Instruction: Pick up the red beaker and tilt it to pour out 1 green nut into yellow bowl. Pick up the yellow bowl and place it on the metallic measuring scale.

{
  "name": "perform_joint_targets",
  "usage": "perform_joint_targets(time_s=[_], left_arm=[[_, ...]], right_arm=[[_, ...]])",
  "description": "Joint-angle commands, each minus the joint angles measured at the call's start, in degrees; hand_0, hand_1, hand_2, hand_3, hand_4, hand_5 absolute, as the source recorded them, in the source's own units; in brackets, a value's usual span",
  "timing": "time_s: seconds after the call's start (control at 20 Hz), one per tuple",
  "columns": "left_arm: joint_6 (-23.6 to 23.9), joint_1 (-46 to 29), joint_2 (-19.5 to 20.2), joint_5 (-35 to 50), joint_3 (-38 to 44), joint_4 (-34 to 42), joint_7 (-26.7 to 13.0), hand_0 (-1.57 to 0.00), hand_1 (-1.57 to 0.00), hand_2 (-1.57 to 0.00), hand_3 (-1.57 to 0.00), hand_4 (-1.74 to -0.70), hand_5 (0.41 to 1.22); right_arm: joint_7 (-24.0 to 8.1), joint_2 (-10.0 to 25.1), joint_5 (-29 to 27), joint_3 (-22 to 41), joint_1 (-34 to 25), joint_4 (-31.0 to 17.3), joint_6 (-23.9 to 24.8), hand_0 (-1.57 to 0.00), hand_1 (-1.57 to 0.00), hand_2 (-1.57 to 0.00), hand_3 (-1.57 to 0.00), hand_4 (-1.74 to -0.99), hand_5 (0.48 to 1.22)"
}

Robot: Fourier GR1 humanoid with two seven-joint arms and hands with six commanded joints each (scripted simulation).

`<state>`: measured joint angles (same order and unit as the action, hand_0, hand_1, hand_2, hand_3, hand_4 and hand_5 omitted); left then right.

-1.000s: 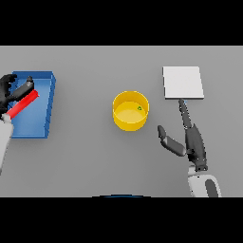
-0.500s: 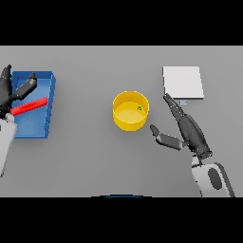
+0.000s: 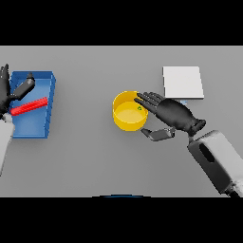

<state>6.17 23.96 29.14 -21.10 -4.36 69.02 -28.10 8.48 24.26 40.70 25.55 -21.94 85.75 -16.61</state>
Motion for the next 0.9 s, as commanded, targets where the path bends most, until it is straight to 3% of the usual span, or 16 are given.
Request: perform_joint_targets(time_s=[0.0,0.25,0.85], left_arm=[[0.04,-0.07,0.03,0.07,0.07,-0.44,0.59,0.0,0.0,0.0,0.0,-0.74,0.699],[-0.09,0.04,0.1,0.38,0.24,-0.09,0.47,0.0,0.0,0.0,0.0,-0.75,0.706],[-0.25,-1.11,0.96,0.69,0.63,1.15,0.93,0.0,0.0,0.0,0.0,-0.74,0.697]], right_arm=[[0.37,0.35,1.92,1.62,-2.13,-1.67,-0.56,0.0,0.0,0.0,0.0,-1.226,0.692],[2.56,0.87,7.15,7.8,-8.64,-6.8,-4.69,0.0,0.0,0.0,0.0,-1.213,0.714],[3.49,-4.32,10.62,13.97,-18.04,-19.32,-9.08,0.0,0.0,0.0,0.0,-1.259,0.734]])
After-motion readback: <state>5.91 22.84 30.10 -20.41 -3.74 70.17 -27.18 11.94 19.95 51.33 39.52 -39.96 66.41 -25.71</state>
